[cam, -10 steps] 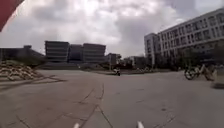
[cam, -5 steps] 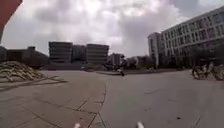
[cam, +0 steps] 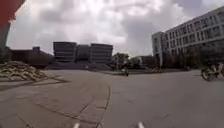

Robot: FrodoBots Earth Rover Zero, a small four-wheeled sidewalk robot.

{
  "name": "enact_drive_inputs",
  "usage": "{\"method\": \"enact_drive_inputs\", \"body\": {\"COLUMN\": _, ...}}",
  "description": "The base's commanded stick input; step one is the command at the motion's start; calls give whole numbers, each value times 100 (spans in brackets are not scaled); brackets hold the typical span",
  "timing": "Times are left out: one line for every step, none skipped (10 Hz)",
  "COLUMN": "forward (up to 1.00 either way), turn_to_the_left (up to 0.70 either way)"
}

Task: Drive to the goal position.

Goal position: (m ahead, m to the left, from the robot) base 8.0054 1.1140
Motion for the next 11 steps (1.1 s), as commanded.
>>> {"method": "enact_drive_inputs", "body": {"forward": 60, "turn_to_the_left": 15}}
{"method": "enact_drive_inputs", "body": {"forward": 60, "turn_to_the_left": 15}}
{"method": "enact_drive_inputs", "body": {"forward": 60, "turn_to_the_left": 15}}
{"method": "enact_drive_inputs", "body": {"forward": 60, "turn_to_the_left": 15}}
{"method": "enact_drive_inputs", "body": {"forward": 60, "turn_to_the_left": 15}}
{"method": "enact_drive_inputs", "body": {"forward": 60, "turn_to_the_left": 15}}
{"method": "enact_drive_inputs", "body": {"forward": 60, "turn_to_the_left": 15}}
{"method": "enact_drive_inputs", "body": {"forward": 60, "turn_to_the_left": 15}}
{"method": "enact_drive_inputs", "body": {"forward": 60, "turn_to_the_left": 15}}
{"method": "enact_drive_inputs", "body": {"forward": 60, "turn_to_the_left": 15}}
{"method": "enact_drive_inputs", "body": {"forward": 60, "turn_to_the_left": 15}}
